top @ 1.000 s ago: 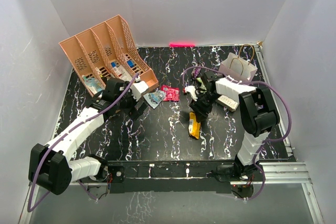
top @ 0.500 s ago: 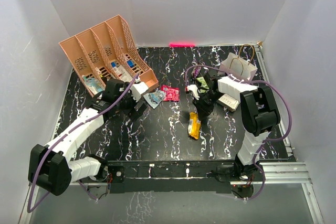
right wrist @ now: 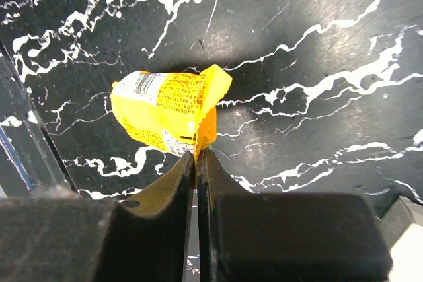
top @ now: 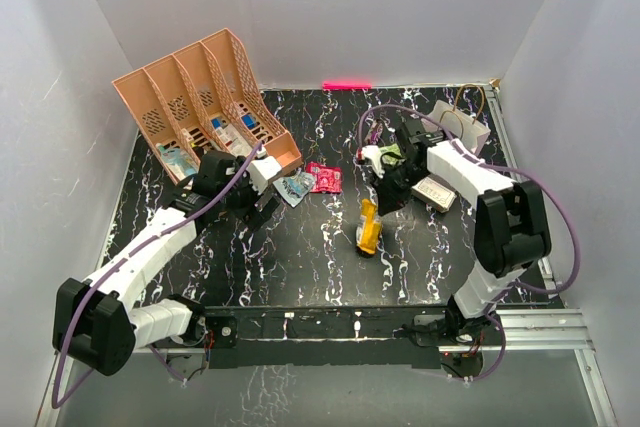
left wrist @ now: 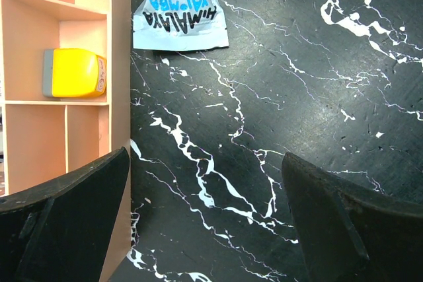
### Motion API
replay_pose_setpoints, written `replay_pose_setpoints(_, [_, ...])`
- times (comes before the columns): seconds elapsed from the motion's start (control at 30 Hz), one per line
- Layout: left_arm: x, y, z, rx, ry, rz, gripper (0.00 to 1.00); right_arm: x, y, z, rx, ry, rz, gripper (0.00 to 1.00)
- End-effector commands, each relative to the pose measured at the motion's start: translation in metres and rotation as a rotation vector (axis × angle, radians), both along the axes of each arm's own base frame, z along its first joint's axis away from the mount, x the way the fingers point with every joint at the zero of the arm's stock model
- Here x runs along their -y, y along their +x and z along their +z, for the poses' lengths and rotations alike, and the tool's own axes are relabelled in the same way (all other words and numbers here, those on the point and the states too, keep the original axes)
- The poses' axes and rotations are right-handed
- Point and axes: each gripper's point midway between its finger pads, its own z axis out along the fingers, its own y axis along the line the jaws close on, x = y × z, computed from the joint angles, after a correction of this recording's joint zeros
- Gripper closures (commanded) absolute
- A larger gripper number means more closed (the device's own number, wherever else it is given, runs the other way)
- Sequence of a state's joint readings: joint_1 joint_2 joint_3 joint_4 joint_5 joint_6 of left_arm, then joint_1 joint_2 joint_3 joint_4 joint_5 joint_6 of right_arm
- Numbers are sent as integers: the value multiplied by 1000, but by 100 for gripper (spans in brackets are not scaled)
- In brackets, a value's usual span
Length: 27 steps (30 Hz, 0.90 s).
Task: Place the snacks into the paper bag
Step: Pick up the snack from the center of the board, then place the snack in the paper bag.
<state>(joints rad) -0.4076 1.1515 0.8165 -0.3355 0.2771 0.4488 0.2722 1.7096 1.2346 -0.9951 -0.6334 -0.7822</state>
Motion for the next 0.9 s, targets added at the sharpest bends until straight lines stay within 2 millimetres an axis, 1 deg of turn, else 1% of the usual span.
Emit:
replay_pose_setpoints(0.0, [-2, 0, 6, 37, -14, -5, 2, -8, 15, 55, 131, 80, -35, 92])
replay_pose_setpoints(0.13, [-2, 1, 6, 40, -12, -5, 2, -6, 23, 85, 214, 84, -82, 92])
replay_pose_setpoints(0.27, [-2, 1, 6, 41, -12, -6, 2, 3, 38, 122, 324, 73, -178, 92])
replay_pose_setpoints(0.3, [-2, 1, 6, 41, -11, -6, 2, 7, 42, 134, 363, 71, -207, 92])
replay_pose_setpoints(0.4, [-2, 2, 8, 39, -15, 0, 2, 20, 57, 181, 494, 68, -313, 92])
replay_pose_setpoints(0.5, [-2, 3, 8, 44, -14, 0, 2, 33, 64, 227, 627, 69, -409, 92])
replay_pose_setpoints(0.63, [-2, 2, 8, 42, -17, -1, 1, 56, 71, 287, 808, 49, -532, 92])
replay_pose_setpoints(0.73, [-1, 2, 8, 42, -19, -3, 2, 76, 76, 325, 932, 18, -622, 92])
replay_pose_setpoints(0.87, [-1, 1, 8, 40, -21, -4, 1, 108, 79, 364, 1091, -64, -739, 92])
